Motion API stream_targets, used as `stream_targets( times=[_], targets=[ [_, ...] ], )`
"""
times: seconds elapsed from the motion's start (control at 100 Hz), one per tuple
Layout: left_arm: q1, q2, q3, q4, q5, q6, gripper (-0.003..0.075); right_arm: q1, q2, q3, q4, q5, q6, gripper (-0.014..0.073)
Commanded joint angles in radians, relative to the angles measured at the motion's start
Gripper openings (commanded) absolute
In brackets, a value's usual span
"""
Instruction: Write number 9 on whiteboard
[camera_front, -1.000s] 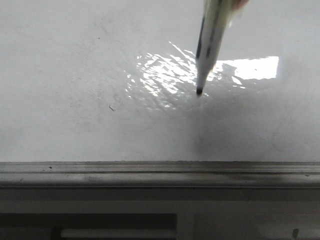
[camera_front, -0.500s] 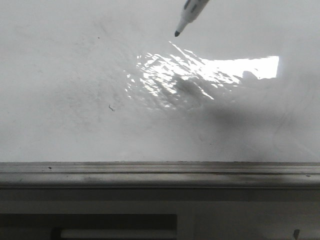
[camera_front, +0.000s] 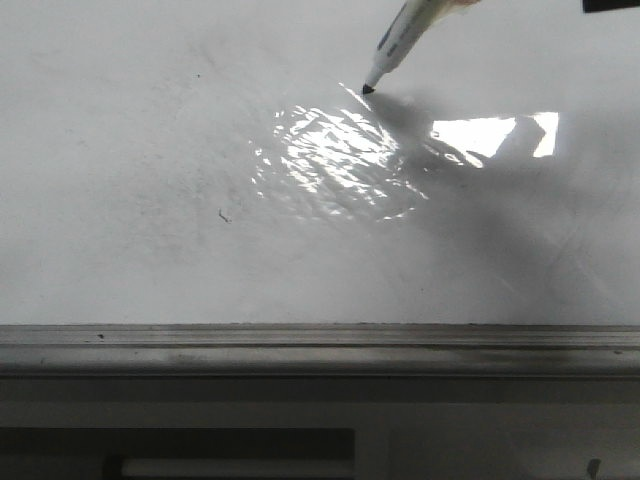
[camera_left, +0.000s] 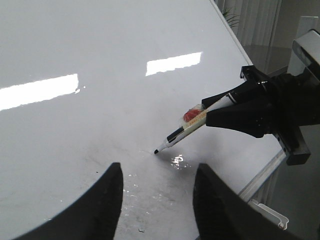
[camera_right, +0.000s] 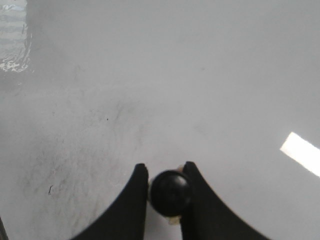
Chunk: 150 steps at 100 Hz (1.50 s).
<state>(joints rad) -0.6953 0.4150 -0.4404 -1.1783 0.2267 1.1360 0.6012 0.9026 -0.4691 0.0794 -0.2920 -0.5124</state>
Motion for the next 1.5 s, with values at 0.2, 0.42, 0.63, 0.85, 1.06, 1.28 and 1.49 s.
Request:
stream_targets(
  times=[0.2,0.42,0.63,0.85,1.06,1.28,1.49],
  targets=[
    [-0.003,0.006,-0.028,-0.023,-0.028,-0.007,0.0294,0.014,0.032,-0.058,0.017,0.109,-0.01,-0.0042],
    [-0.003,0.006,-0.028,-0.023,-0.028,-0.007,0.0294,0.008,-0.011,-0.064,0.017,0.242,-0.01,-0.0042],
    [-0.003,0.006,-0.028,-0.023,-0.021,-0.007,0.0294,-0.055,-0.035,-0.086,0.011,0.192,-0.01,-0.0043],
    [-0.003,0.006,-0.028,-0.023,-0.021,-0.007,0.0294,-0.062,0.019,-0.18,0.009,0.197,-0.01,-0.0043],
    [-0.003,0.006,-0.028,-0.023,-0.017,-0.007,0.0294,-0.062,0.033,-0.194,0.01,0.352,-0.01,-0.0043],
    [-0.003,0.006,-0.028,-0.023,-0.013,-0.007,0.0294,-0.053,-0.03,-0.134,0.072,0.508,-0.01,-0.0043],
    [-0.003,0.006,-0.028,-0.023,-0.013,-0.007,0.0294,-0.021,-0.074,-0.039,0.124,0.501,-0.01,-0.0043]
  ],
)
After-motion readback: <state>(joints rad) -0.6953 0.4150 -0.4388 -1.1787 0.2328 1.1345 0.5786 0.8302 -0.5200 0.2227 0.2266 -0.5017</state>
